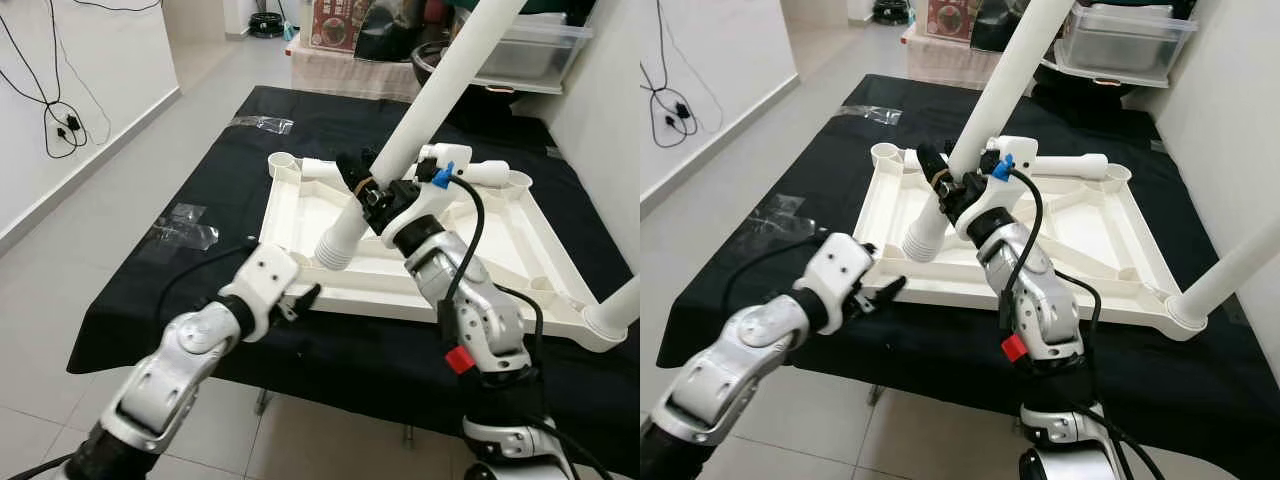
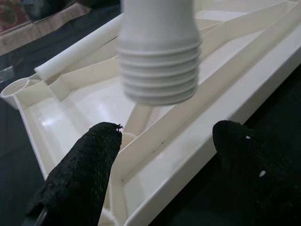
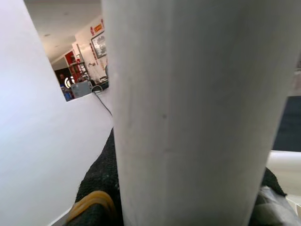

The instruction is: Building children table

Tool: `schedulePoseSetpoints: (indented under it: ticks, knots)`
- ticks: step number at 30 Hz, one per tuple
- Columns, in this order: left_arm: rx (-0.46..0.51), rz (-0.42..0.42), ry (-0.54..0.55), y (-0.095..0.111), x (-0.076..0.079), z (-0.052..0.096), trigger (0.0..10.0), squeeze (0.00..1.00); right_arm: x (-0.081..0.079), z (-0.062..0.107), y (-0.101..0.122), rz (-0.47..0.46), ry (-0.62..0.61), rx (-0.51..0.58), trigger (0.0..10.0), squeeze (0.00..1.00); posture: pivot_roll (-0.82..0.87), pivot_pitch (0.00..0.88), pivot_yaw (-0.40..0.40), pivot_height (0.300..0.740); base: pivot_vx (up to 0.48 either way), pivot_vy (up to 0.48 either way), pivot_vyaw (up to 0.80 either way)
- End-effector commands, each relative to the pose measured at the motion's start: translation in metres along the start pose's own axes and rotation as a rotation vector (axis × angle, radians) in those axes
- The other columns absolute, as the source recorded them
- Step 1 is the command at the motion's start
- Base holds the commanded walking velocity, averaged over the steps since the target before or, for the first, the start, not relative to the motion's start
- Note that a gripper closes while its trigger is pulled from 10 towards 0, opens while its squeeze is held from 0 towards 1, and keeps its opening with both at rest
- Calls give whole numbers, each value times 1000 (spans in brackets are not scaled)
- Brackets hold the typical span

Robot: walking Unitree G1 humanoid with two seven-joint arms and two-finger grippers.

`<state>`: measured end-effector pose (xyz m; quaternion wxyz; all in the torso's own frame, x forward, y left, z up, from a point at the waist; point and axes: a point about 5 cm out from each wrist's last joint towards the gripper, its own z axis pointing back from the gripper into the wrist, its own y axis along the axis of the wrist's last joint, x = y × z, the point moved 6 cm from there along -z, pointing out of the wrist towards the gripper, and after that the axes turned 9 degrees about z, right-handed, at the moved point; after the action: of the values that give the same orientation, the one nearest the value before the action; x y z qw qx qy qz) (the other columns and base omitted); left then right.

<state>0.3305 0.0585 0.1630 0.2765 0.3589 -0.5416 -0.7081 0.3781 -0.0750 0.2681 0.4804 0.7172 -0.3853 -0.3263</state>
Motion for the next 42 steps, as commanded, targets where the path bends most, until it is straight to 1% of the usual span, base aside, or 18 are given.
schedulePoseSetpoints:
  ticks: [1, 2, 5, 8, 9, 11, 12, 14, 16, 17, 23, 24, 26, 28, 33, 36, 40, 42]
  knots:
    - [8, -26, -34, -2, 8, -4, 10000, 0, -2, 0, 9, 32, 1, 45, 0, 0, 71, 35, -81, 740, 0, 0, 0]
    - [8, -26, -34, -2, 8, -4, 10000, 0, -2, 0, 9, 32, 1, 45, 0, 0, 71, 35, -81, 740, 0, 0, 0]
    - [27, -41, -38, -3, 12, -11, 10000, 0, -7, -1, 11, 45, 11, 61, 0, 0, 69, 34, -81, 740, 0, 0, 0]
    - [45, -54, -8, -2, 7, -16, 10000, 0, -12, -1, 12, 58, 31, 67, 0, 0, 67, 32, -81, 740, 0, 0, 0]
    - [56, -54, 10, 0, 2, -18, 10000, 302, -15, 0, 11, 65, 42, 68, 0, 0, 67, 32, -81, 740, 0, 0, 0]
    - [56, -54, 10, 0, 2, -18, 10000, 302, -15, 0, 11, 65, 42, 68, 0, 0, 67, 32, -81, 740, 0, 0, 0]
    - [83, -10, 15, 5, 0, -20, 10000, 1000, -18, 1, 10, 74, 54, 70, 0, 0, 68, 31, -80, 740, 0, 0, 0]
    - [89, 1, 10, 6, 0, -21, 10000, 1000, -19, 1, 10, 76, 55, 70, 0, 0, 68, 31, -80, 740, 0, 0, 0]
    - [95, -25, 27, 8, 0, -23, 10000, 1000, -20, 2, 9, 81, 59, 68, 0, 0, 67, 33, -79, 740, 0, 0, 0]
    - [102, -54, 24, 11, 1, -23, 10000, 0, -21, 2, 7, 87, 62, 65, 0, 0, 66, 32, -79, 740, 0, 0, 0]
    - [114, -77, 20, 10, 4, -27, 10000, 0, -23, 3, 5, 100, 66, 66, 0, 0, 68, 31, -77, 740, 0, 0, 0]
    - [113, -82, 29, 8, 2, -28, 10000, 0, -26, 4, 4, 102, 75, 65, 0, 0, 66, 32, -74, 740, 0, 0, 0]
    - [113, -82, 29, 8, 2, -28, 10000, 0, -26, 4, 4, 102, 75, 65, 0, 0, 66, 32, -74, 740, 0, 0, 0]
    - [112, -87, 45, 7, -2, -30, 10000, 0, -30, 5, 3, 103, 89, 65, 0, 0, 67, 32, -75, 740, 0, 0, 0]
    - [110, -83, 53, 6, -5, -31, 10000, 0, -35, 6, 3, 99, 99, 66, 0, 0, 67, 32, -75, 740, 0, 0, 0]
    - [112, -86, 60, 5, -6, -32, 10000, 0, -40, 8, 1, 80, 111, 58, 0, 0, 61, 32, -75, 740, 0, 0, 0]
    - [114, -87, 62, 5, -7, -33, 10000, 0, -41, 8, 1, 74, 114, 56, 0, 0, 61, 32, -75, 740, 0, 0, 0]
    - [138, -82, 42, 11, -2, -34, 10000, 0, -47, 11, -3, 66, 128, 47, 0, 0, 60, 34, -76, 740, 0, 0, 0]
